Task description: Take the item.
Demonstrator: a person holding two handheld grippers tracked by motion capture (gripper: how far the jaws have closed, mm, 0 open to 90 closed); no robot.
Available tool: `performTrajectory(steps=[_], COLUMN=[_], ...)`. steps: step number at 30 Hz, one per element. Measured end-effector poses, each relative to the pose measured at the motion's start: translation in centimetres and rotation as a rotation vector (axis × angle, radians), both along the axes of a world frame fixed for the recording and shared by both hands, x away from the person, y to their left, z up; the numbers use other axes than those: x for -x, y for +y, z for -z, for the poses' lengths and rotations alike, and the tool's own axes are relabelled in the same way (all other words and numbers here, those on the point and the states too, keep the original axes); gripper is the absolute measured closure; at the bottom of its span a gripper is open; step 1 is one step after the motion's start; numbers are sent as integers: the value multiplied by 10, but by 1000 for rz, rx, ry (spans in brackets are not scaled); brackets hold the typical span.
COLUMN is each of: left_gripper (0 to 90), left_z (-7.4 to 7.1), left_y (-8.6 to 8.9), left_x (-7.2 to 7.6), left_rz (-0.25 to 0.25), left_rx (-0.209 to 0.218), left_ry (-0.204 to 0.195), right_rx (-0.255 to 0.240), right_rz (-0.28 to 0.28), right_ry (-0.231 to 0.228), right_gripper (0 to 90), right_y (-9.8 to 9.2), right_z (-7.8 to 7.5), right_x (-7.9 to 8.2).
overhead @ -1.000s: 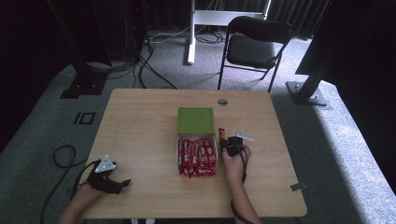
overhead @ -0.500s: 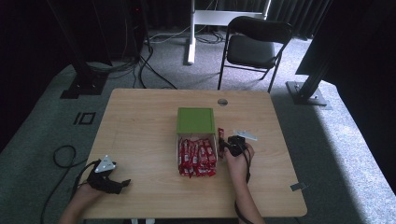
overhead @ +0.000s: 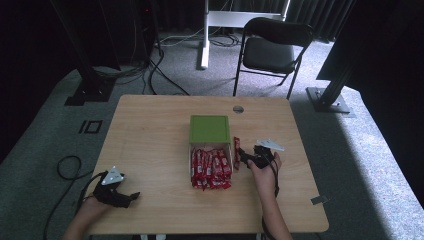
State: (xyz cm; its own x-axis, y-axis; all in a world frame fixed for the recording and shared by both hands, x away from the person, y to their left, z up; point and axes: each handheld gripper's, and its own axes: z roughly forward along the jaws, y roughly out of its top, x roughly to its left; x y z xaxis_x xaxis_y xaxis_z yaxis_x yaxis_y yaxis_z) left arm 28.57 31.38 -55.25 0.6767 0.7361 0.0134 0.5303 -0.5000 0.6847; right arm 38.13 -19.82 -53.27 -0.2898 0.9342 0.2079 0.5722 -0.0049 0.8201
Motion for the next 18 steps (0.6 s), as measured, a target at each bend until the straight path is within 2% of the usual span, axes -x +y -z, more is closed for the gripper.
performTrajectory(steps=[3,4,7,8,10,11,13,16,18], left_gripper=[16,16,16,16,16,16,16,16,16], left_z=[0,0,0,0,0,0,0,0,0], left_y=[0,0,0,0,0,0,0,0,0], left_x=[0,0,0,0,0,0,0,0,0], left_rz=[0,0,0,0,0,0,1,2,2], left_rx=[0,0,0,0,0,0,-1,-3,-3], left_ry=[0,0,0,0,0,0,0,-1,-1], right_rx=[-3,-2,36,43,12,20,70,60,67], right_rz=[-12,-33,-81,-101,-105,-118,-139,-180,-185], right_ry=[-27,-22,-26,-21,-13,-15,-14,3,7], right_gripper=[272,272,267,253,244,244,244,243,243], right_y=[-6,-8,-14,-16,-20,-21,-23,-28,-31], right_z=[1,2,4,4,6,6,7,8,9], right_x=[2,3,7,9,12,14,18,23,26])
